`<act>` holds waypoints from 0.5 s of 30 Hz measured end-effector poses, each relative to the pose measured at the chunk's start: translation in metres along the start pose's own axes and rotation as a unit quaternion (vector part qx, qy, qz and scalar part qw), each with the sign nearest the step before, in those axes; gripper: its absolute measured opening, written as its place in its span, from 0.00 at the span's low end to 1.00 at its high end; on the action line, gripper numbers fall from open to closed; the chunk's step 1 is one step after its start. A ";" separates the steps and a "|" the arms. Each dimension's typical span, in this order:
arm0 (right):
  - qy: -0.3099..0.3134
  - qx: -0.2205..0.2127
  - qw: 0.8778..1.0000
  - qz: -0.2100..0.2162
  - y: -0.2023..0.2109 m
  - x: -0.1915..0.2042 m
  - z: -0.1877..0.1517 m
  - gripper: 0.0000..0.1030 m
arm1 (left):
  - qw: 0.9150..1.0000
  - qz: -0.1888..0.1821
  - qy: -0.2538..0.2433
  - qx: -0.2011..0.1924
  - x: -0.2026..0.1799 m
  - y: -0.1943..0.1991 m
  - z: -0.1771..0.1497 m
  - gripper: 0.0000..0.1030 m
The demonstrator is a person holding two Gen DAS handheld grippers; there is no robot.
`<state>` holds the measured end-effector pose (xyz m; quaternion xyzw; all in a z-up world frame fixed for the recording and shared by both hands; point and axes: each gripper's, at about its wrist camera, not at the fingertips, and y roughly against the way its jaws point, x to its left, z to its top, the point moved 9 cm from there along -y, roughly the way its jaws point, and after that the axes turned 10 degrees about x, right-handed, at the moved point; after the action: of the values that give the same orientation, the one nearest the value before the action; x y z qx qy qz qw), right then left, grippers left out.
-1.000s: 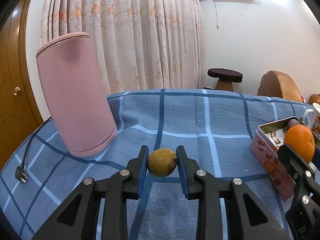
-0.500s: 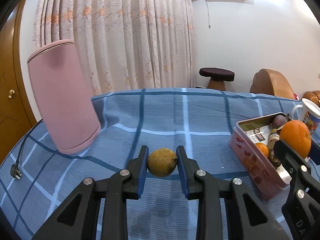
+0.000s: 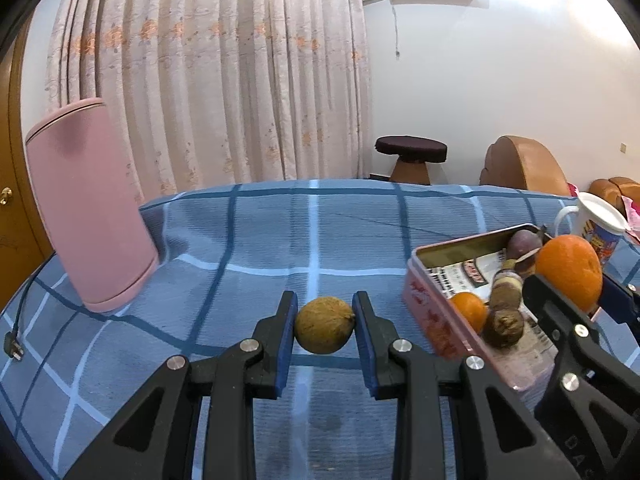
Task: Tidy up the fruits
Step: 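Carry the orange and the small fruit over the pink tin with both tools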
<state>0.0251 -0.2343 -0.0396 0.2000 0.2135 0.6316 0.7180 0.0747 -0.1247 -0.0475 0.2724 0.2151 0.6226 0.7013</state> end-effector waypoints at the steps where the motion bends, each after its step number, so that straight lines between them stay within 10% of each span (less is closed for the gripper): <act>1: -0.001 0.001 1.000 -0.001 -0.001 -0.003 0.001 0.48 | 1.000 -0.001 -0.001 0.001 -0.003 0.000 0.000 0.29; 15: -0.008 0.006 1.000 -0.019 -0.007 -0.038 0.001 0.48 | 0.999 -0.030 -0.014 0.006 -0.042 -0.002 0.003 0.29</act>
<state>0.0271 -0.2730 -0.0409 0.2058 0.2152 0.6150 0.7301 0.0724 -0.1667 -0.0484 0.2792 0.2171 0.5957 0.7212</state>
